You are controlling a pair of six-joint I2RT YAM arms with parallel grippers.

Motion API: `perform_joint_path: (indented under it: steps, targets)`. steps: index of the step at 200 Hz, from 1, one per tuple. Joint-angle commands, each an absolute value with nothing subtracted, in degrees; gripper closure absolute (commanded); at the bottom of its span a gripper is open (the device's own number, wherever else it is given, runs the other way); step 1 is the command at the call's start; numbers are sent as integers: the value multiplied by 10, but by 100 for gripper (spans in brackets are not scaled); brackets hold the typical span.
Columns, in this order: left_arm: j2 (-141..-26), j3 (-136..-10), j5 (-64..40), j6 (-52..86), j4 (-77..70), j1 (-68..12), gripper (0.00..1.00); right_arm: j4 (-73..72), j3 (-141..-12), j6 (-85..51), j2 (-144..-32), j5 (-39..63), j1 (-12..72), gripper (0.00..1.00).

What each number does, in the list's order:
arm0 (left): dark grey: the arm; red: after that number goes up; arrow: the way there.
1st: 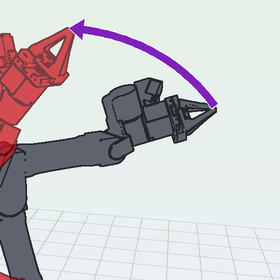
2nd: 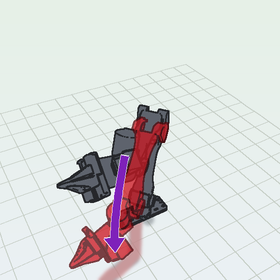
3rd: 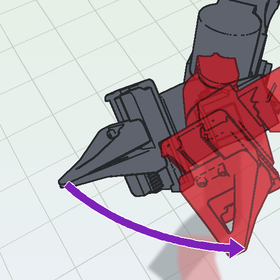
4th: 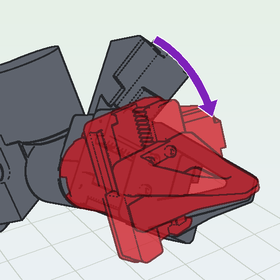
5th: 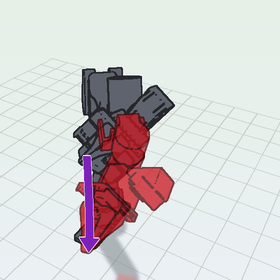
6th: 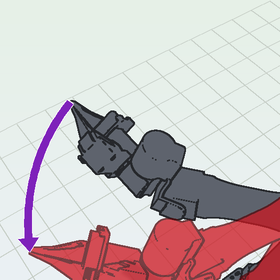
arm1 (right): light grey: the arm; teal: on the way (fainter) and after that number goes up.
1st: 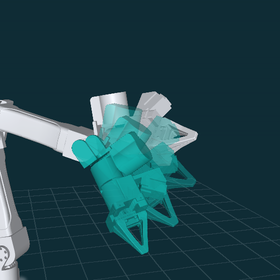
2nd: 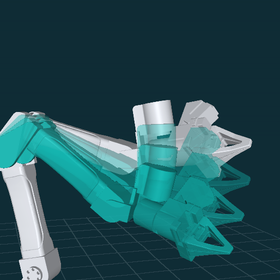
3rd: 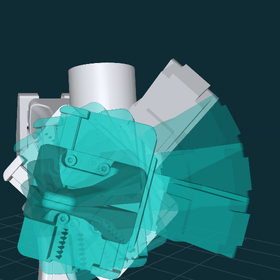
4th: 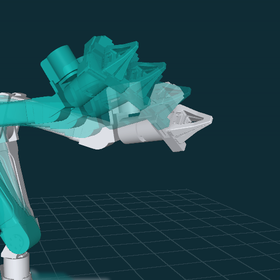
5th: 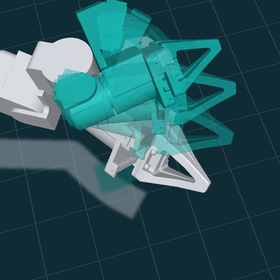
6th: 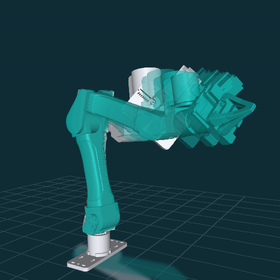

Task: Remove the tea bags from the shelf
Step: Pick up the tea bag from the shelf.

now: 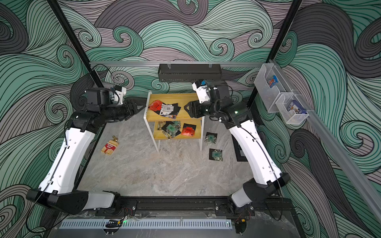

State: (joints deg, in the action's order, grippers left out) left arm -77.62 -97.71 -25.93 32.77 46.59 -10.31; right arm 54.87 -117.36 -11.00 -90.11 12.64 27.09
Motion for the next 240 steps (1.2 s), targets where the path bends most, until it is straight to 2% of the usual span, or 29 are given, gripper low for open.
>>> perform_joint_path:
  steps: [1,48,85,240]
  targets:
    - [-765,-974,-253,313,474,-105,34,568,-1216,-139,-938,184,274,37]
    - [-757,-959,-250,305,477,-105,34,577,-1304,-172,-1023,235,276,40]
    - [-757,-953,-249,302,475,-105,34,603,-1369,-179,-1083,234,278,42]
    - [-761,-938,-250,305,466,-104,34,617,-1386,-171,-1140,186,292,42]
